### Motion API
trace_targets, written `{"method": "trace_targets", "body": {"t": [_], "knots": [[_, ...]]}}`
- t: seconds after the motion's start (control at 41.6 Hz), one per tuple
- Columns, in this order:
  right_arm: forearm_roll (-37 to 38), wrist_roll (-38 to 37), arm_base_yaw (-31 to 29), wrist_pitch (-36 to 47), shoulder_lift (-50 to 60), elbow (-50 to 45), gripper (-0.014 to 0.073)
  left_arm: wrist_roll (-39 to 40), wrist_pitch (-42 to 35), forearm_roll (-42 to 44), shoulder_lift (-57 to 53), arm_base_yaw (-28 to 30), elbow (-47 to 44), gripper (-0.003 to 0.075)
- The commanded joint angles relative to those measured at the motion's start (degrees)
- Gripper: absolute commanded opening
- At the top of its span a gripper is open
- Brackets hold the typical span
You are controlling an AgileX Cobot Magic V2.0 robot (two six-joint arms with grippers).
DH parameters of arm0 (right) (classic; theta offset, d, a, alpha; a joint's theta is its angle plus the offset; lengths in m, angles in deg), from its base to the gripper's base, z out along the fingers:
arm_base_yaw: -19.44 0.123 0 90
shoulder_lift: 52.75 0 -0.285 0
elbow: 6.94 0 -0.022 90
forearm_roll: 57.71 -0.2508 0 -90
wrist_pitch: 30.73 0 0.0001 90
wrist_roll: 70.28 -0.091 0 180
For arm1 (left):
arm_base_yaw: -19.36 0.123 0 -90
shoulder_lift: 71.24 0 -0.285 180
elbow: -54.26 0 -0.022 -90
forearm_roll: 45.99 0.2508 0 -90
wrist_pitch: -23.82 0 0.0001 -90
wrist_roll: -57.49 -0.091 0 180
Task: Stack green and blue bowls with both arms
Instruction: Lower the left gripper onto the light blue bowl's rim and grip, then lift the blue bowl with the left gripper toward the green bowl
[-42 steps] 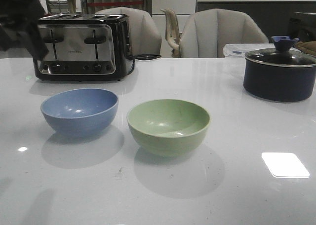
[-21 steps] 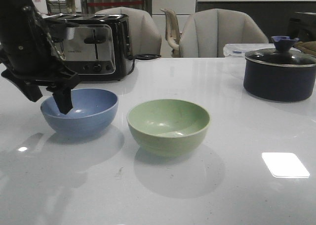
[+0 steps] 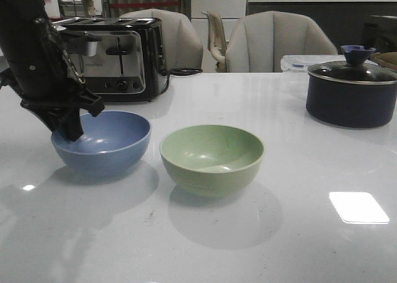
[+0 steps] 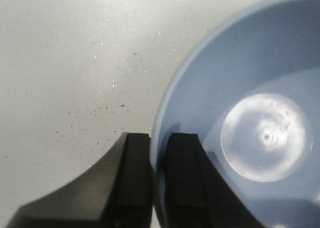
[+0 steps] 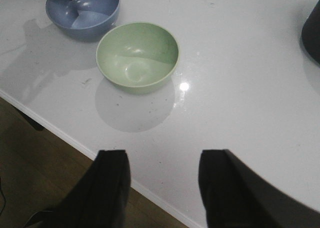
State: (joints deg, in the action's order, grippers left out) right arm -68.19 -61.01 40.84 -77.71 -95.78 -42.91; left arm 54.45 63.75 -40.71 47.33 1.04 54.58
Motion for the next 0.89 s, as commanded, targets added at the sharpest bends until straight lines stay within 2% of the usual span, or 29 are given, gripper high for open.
{"method": "trace_targets", "body": {"t": [0.0,0.264,0.457,0.625,0.865], "knots": [[-0.12,0.57,-0.12,3.77,-0.04,1.46,0.0444,-0.17,1.36,0.88,-3.12,-0.27,1.35,0.01],[-0.12,0.57,-0.12,3.77,-0.04,1.46,0.0444,-0.17,4.37,4.18,-9.86,-0.27,1.39,0.01],[-0.12,0.57,-0.12,3.77,-0.04,1.46,0.0444,-0.17,3.83,3.98,-17.12,-0.27,1.5,0.01],[-0.12,0.57,-0.12,3.77,-0.04,1.46,0.0444,-0.17,2.37,-0.48,-21.74,-0.27,1.5,0.01],[-0.12,0.57,-0.12,3.77,-0.04,1.46,0.0444,-0.17,-0.98,-10.47,-22.46,-0.53,1.5,0.01]]}}
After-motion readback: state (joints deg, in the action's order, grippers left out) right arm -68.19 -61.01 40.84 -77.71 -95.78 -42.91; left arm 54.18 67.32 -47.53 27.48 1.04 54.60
